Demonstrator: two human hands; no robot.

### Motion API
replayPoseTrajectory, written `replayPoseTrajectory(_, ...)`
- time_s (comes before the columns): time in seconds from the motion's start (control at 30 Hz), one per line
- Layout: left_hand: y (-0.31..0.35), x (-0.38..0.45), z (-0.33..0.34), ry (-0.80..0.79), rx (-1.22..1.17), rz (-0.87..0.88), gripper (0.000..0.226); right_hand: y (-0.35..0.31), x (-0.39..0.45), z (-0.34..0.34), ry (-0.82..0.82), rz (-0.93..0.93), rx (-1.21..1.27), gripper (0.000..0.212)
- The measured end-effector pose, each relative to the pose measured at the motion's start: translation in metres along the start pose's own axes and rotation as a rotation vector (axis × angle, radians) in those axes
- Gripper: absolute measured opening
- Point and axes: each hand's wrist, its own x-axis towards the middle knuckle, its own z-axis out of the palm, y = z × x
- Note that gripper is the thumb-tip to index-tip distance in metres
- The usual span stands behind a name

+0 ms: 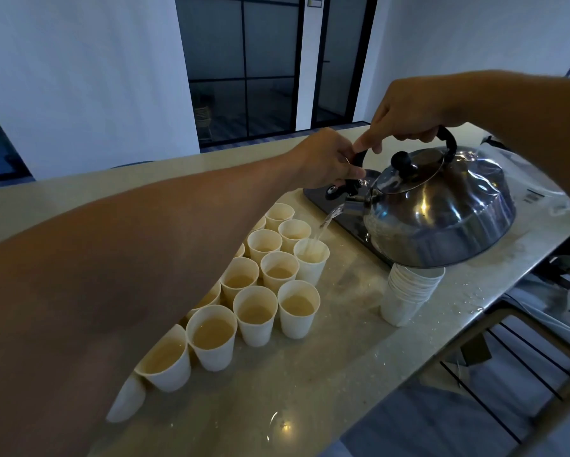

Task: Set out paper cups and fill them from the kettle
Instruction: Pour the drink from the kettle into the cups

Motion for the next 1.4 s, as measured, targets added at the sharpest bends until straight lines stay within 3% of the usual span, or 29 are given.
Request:
replayPoseTrajectory(0.7,-0.002,0.000,0.003,0.009,0.019,-0.011,0.031,0.002,0.001,0.003,0.004,0.021,0.014,0.040)
replayPoseTrajectory(1.03,0.021,-0.014,-0.018,0.101,0.091,0.017,0.022,0.002,-0.016,0.000,0.189,-0.043,0.108,0.048)
replayPoseTrajectory(1.4,0.048,-0.117,-0.064,0.157,0.234,-0.018,0.015,-0.048,-0.069,0.034,0.278,-0.215,0.336,0.052)
